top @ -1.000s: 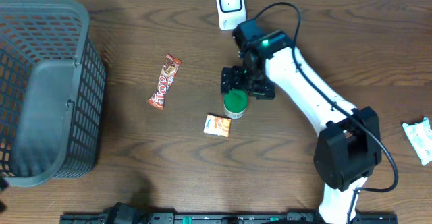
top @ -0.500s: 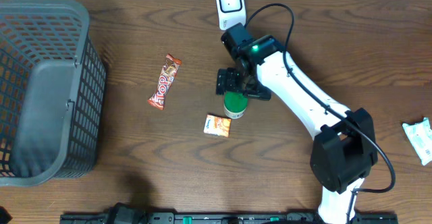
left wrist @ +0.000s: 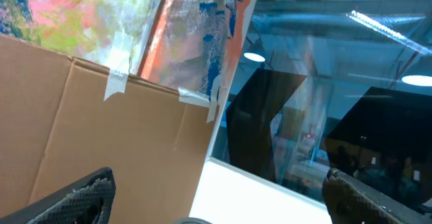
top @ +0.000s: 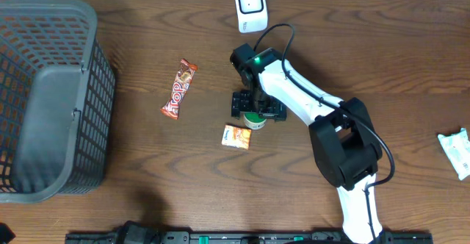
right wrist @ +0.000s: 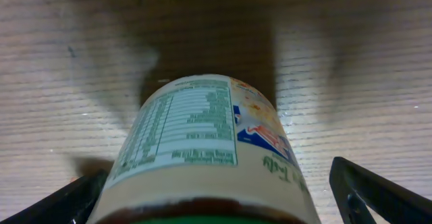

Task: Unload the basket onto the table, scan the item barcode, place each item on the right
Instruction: 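Reach the right gripper to the green-lidded jar and grasp it, then lift the jar and hold its label at the scanner window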

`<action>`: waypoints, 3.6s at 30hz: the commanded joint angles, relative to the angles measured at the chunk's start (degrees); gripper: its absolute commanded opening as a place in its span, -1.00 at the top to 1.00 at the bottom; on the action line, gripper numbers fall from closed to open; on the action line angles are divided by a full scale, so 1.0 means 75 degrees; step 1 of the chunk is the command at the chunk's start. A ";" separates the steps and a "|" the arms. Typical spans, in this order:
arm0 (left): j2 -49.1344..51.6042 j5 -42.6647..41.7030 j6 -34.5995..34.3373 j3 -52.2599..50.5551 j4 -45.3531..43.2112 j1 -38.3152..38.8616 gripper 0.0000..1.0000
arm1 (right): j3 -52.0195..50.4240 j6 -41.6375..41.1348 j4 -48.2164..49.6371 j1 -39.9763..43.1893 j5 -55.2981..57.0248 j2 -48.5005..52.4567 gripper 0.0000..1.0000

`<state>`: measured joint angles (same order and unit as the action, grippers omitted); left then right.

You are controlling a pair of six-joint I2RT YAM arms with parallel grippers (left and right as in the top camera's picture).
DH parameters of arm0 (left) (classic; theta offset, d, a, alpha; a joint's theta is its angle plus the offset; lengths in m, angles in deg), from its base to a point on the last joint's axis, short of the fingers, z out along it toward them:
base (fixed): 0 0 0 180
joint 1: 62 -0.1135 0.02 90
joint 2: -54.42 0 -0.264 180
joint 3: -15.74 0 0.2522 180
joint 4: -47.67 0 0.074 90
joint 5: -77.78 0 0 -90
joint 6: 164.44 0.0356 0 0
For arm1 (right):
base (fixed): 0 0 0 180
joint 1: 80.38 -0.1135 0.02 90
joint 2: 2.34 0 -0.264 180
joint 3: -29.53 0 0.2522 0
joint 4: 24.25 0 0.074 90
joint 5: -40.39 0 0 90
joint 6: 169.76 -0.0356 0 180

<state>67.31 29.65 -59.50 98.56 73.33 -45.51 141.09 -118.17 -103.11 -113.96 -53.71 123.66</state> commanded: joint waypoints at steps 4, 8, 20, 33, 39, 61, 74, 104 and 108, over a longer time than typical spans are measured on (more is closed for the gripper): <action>-0.0425 -0.0122 -0.0297 -0.0335 0.0032 -0.0012 -0.96 | 0.0038 -0.0134 0.0055 -0.0026 0.0079 0.0160 -0.63; -0.0758 -0.0184 -0.0516 -0.0688 -0.0029 0.0085 -0.96 | 0.0038 -0.0131 0.0067 -0.0026 0.0105 0.0184 -0.54; -0.1443 0.0006 -0.0720 -0.1274 0.0871 0.0111 -0.96 | -0.0050 -0.0131 0.0050 -0.0035 0.0076 0.0195 0.16; -0.1437 0.0047 -0.1215 -0.1381 0.2722 0.0111 -0.95 | 0.0076 0.0309 -0.0300 0.0102 0.0102 0.0187 0.67; -0.1437 0.0044 -0.2643 -0.1684 0.4578 0.0111 -0.96 | 0.0982 0.1035 -0.1067 0.0373 0.0114 0.0184 0.67; -0.1437 -0.0052 -0.4508 -0.7965 -0.2553 0.0111 -0.96 | 0.3981 0.3363 0.1676 0.0583 0.2614 0.0204 0.70; -0.1437 -0.3203 -0.1804 -0.8693 -0.2576 0.0111 -0.96 | 0.3981 0.3360 0.2640 0.1011 0.2903 0.0259 0.68; -0.1396 -0.4071 -0.1253 -0.8690 0.0064 0.0111 -0.95 | 0.3981 0.4004 0.7959 0.1139 0.3171 0.2588 0.60; -0.1393 -0.4071 -0.1253 -0.8690 0.0064 0.0111 -0.96 | 0.3981 0.4109 0.8250 0.1160 0.3165 0.2719 0.52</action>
<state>56.73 -0.51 -69.62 34.28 72.06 -44.70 169.88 -88.73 -42.37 -105.68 -31.65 143.42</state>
